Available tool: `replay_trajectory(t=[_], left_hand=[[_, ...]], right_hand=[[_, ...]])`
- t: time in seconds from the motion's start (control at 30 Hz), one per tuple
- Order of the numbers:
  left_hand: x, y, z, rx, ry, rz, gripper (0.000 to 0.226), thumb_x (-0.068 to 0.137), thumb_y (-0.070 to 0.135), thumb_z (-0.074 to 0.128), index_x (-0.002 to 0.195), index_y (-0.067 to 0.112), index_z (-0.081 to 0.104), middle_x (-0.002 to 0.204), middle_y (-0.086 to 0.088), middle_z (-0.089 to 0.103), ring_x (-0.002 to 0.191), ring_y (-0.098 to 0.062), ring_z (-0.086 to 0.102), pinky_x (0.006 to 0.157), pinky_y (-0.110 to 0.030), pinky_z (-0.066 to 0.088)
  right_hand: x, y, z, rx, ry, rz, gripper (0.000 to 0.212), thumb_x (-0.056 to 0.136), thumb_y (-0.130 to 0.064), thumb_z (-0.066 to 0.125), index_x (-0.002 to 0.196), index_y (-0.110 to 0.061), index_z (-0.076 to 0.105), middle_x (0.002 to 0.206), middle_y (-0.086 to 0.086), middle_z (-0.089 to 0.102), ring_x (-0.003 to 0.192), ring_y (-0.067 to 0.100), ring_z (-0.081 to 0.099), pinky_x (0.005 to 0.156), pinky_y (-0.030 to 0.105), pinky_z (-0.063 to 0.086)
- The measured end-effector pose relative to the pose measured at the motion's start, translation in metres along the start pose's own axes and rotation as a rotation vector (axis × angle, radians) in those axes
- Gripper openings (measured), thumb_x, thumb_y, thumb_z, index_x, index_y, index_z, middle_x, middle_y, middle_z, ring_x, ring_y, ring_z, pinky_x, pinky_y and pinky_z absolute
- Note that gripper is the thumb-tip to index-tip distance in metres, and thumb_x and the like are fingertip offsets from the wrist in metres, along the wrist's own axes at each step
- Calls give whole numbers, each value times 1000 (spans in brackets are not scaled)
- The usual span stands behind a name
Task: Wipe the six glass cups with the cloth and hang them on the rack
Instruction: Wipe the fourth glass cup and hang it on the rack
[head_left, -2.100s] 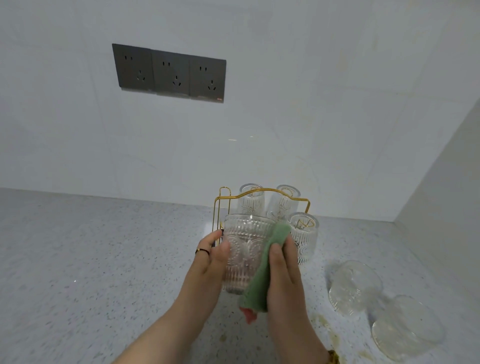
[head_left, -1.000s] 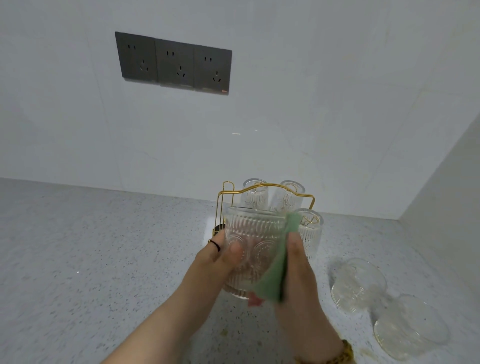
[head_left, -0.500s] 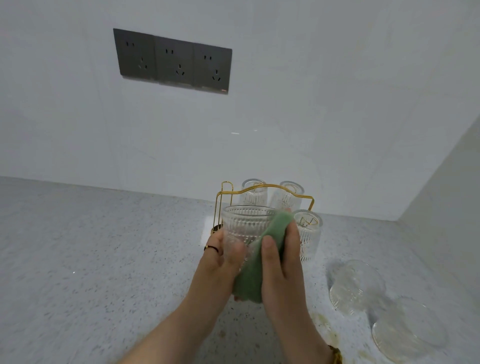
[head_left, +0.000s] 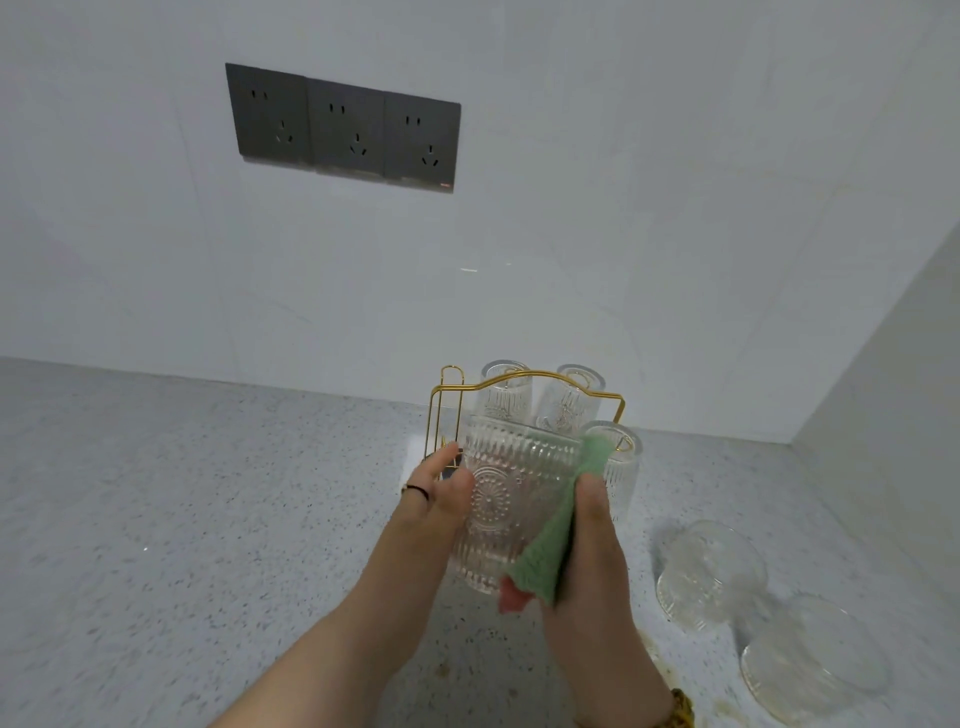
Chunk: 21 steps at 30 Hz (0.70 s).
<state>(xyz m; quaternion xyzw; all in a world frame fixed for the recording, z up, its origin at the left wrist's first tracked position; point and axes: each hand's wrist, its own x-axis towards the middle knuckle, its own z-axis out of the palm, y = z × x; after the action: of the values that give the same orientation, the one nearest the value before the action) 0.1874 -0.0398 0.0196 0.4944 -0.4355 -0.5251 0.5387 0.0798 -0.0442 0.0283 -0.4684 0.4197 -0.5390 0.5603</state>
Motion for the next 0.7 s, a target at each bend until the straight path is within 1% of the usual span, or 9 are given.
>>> replay_trajectory(t=[0.1,0.17,0.23,0.33,0.4,0.47,0.53,0.6,0.7], left_hand=[[4,-4,-7,-56,72,54,39,87,46,45,116,23,55,112,-6,63,102,-22,59,93,-46,45],[-1,-3,-4,31,22,63,39,95,39,32,103,12,59,99,-20,63,85,-27,59,78,-43,47],[-2,-8,-1,82,-29,42,43,97,37,28,99,4,56,96,-27,60,79,-26,61,75,-37,52],[-11,-4,-1,38,-35,94,28,92,33,38,88,12,55,65,0,63,50,1,57,47,-13,47],[-12,-2,-3,-30,-125,61,41,83,50,40,85,13,59,56,7,64,45,-2,57,42,-15,44],[-11,0,-6,-154,-235,0,56,78,60,35,90,16,66,70,1,71,56,-12,65,49,-20,50],[-12,2,-8,-224,-289,-67,63,73,64,37,106,18,64,93,-3,73,80,-15,70,67,-25,56],[-13,6,-7,-200,-277,-72,67,72,69,41,112,20,61,102,0,72,93,-15,68,85,-31,53],[-8,8,-5,-21,-90,12,70,65,79,46,106,24,60,109,-3,67,105,-23,61,98,-46,44]], right_hand=[[-2,-2,4,-133,18,-65,89,57,-69,44,134,-25,36,128,3,52,115,20,51,99,48,43],[-2,-2,3,-253,36,-123,90,56,-65,37,134,-20,35,121,0,54,109,7,52,94,27,46],[-2,-3,7,-357,20,-156,91,57,-65,34,136,-21,33,124,-1,53,112,6,50,95,25,45],[-4,-4,14,-418,48,-160,92,57,-66,36,139,-26,28,136,0,46,122,16,46,102,42,41],[-6,-6,12,-333,5,-116,88,57,-69,41,134,-27,36,127,2,54,113,22,54,94,48,47],[-6,-8,2,-181,-54,-34,62,72,-66,47,114,-21,51,97,-1,68,81,21,66,65,39,56],[-10,-11,-6,-106,-118,5,26,94,-36,37,91,-18,55,66,-13,69,52,0,63,43,12,47],[-8,-6,-10,-17,-141,-17,33,88,-42,40,87,-17,62,68,-7,70,48,-1,61,40,7,43],[-1,-1,-5,38,-40,-11,54,71,-62,44,101,-21,64,90,3,71,73,12,68,56,24,55]])
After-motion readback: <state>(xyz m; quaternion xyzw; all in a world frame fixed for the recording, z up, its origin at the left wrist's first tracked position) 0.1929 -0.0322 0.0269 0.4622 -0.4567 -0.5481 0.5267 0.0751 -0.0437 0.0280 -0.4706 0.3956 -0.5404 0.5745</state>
